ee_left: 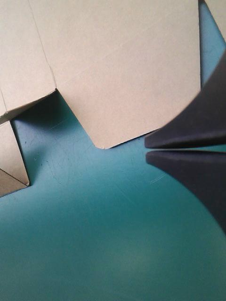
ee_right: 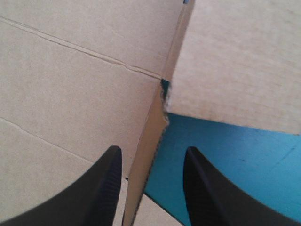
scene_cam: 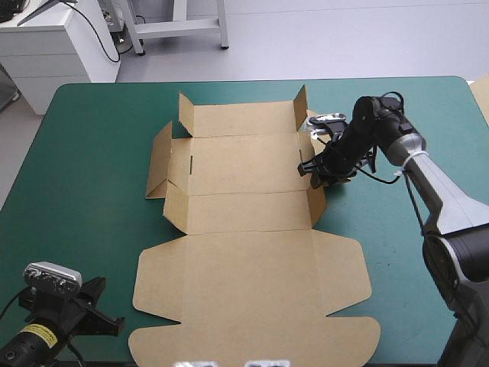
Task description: Fold the box
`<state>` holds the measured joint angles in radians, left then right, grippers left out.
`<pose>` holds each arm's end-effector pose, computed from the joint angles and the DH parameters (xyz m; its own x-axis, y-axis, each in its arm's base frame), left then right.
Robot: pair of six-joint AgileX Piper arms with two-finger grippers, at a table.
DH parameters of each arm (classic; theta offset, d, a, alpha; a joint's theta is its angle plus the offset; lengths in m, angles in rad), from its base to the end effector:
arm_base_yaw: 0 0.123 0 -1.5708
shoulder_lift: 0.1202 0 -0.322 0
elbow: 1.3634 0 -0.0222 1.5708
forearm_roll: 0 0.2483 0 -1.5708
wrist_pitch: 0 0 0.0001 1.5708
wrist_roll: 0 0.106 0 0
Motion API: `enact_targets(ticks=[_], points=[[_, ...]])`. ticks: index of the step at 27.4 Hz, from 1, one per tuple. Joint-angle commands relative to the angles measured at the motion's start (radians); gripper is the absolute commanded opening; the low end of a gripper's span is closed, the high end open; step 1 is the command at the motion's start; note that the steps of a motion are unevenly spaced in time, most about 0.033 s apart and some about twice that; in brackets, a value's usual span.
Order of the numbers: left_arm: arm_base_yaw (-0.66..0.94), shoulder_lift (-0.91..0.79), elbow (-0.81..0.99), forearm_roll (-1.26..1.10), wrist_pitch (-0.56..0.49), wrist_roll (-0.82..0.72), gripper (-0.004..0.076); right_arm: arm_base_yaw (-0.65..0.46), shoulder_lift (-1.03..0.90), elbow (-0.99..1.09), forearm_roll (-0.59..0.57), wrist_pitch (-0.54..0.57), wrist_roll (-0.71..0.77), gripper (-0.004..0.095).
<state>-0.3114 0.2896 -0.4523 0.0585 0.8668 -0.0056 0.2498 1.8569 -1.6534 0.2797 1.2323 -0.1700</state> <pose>0.0263 -0.0035 0.2729 -0.5410 0.2080 -0.8149 0.2891 0.9559 0.0521 0.3809 0.1257 0.3125 -0.9175 -0.3086 -0.2509 -0.3671 0.9000 0.2351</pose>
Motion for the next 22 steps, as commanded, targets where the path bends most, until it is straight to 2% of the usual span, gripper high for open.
enact_targets(ticks=[1, 9, 12, 17, 22], points=[[0.001, 0.013, -0.024, -0.002, -0.064, -0.004, -0.0008, 0.025, -0.016, -0.033, -0.016, 0.01, -0.002, 0.0393], [0.001, 0.013, -0.024, -0.002, -0.064, -0.004, -0.0008, 0.037, 0.029, -0.028, -0.062, 0.01, 0.041, 0.0382], [0.001, 0.013, -0.024, -0.002, -0.064, -0.004, -0.0008, 0.037, 0.029, -0.026, -0.064, 0.012, 0.041, 0.0279], [0.001, 0.013, -0.024, -0.002, -0.064, -0.004, -0.0008, 0.037, 0.029, -0.026, -0.056, 0.012, 0.041, -0.0005], [0.001, 0.013, -0.024, -0.002, -0.064, -0.004, -0.0008, 0.037, 0.029, -0.03, -0.057, 0.012, -0.013, -0.001]])
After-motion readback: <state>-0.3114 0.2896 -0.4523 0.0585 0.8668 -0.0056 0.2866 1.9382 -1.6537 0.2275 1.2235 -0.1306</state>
